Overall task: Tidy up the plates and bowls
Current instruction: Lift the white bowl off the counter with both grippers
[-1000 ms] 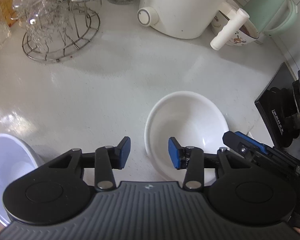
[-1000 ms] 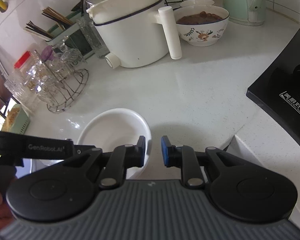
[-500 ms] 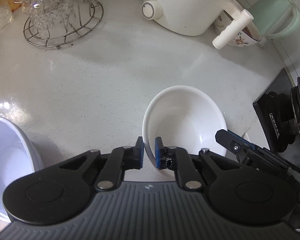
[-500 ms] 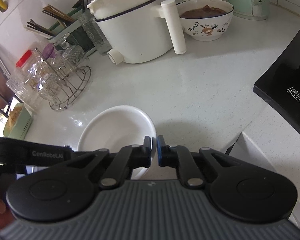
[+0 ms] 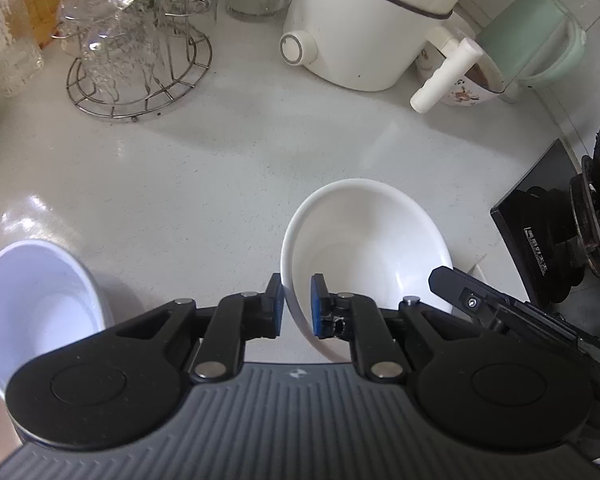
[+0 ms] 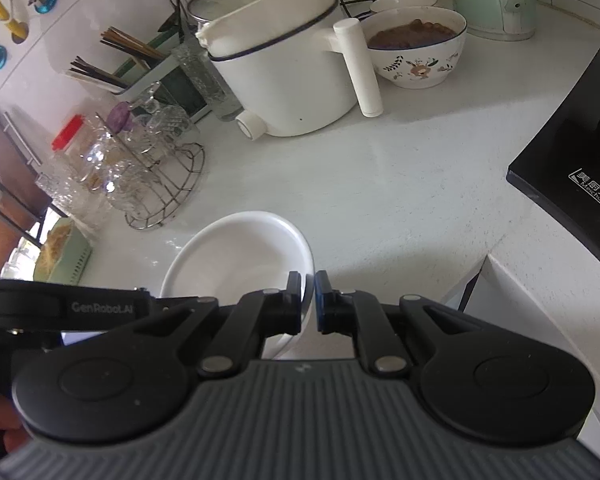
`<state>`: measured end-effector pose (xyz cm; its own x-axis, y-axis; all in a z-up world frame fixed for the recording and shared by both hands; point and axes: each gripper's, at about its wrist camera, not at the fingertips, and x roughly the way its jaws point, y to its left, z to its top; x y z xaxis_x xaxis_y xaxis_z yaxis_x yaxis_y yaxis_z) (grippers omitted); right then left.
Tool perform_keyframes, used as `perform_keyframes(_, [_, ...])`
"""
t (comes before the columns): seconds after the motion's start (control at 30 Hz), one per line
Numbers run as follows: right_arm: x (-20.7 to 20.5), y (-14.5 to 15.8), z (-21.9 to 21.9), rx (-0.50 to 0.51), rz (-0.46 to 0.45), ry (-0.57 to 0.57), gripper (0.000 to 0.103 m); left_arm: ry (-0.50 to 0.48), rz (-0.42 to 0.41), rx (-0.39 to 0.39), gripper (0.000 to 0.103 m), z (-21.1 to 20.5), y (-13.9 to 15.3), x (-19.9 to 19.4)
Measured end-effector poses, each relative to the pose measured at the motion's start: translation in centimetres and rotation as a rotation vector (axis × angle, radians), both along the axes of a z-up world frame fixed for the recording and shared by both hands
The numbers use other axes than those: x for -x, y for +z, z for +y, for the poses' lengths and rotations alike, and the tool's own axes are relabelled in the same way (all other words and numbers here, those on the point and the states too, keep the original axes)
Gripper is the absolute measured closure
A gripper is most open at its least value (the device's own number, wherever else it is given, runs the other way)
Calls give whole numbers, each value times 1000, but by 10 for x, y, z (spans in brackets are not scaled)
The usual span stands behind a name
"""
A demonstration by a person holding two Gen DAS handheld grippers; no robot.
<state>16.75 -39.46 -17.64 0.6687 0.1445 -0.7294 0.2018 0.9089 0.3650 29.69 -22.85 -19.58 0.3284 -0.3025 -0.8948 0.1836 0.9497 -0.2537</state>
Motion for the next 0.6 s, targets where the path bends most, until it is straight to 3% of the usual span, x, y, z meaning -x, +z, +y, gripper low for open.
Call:
perform_keyframes(0.17, [5,10,3,-1,-14,-10,94,-23,17,4,89,4,9,6])
perform_keyframes(0.6, [13,38,17,-15,-19,16,93,32,16,90,89,33,46,21])
